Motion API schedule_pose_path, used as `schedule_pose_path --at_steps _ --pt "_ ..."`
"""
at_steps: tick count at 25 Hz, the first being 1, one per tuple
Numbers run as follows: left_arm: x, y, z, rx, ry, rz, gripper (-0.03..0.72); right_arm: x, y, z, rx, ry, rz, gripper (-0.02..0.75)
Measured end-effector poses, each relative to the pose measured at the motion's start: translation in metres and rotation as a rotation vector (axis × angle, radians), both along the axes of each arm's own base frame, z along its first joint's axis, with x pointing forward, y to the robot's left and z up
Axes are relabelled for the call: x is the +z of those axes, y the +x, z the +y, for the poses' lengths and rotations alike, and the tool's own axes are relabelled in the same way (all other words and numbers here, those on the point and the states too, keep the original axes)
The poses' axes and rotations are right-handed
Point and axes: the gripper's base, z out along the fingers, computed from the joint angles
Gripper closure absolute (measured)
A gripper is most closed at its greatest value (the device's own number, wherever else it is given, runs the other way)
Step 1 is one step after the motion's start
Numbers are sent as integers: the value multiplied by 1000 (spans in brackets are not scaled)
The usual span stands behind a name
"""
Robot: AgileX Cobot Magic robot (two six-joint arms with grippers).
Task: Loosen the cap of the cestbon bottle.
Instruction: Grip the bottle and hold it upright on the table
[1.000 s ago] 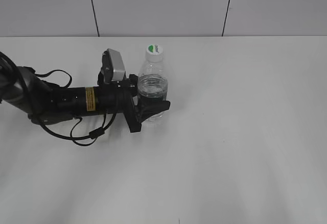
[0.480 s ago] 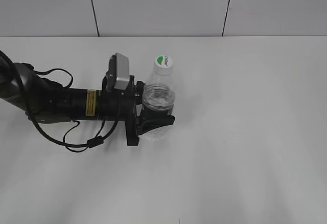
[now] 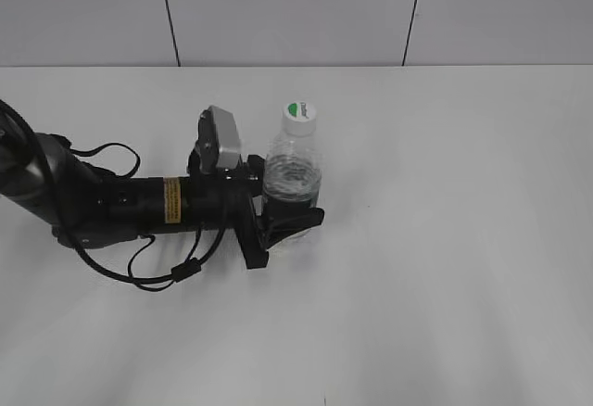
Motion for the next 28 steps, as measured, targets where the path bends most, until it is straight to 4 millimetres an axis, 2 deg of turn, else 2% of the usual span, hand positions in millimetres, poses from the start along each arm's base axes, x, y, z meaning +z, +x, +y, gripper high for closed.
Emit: schedule_pose_path --at_steps 8,21,24,28 --pt "-13 0 1 39 -45 43 277 0 0 0 1 1 0 160" --pt "-15 0 1 35 -60 45 277 0 0 0 1 2 -1 160" --pt "-15 0 1 35 -60 45 277 7 1 0 4 -1 -41 160" --pt "-15 0 1 35 -60 45 277 28 20 1 22 -32 -87 160"
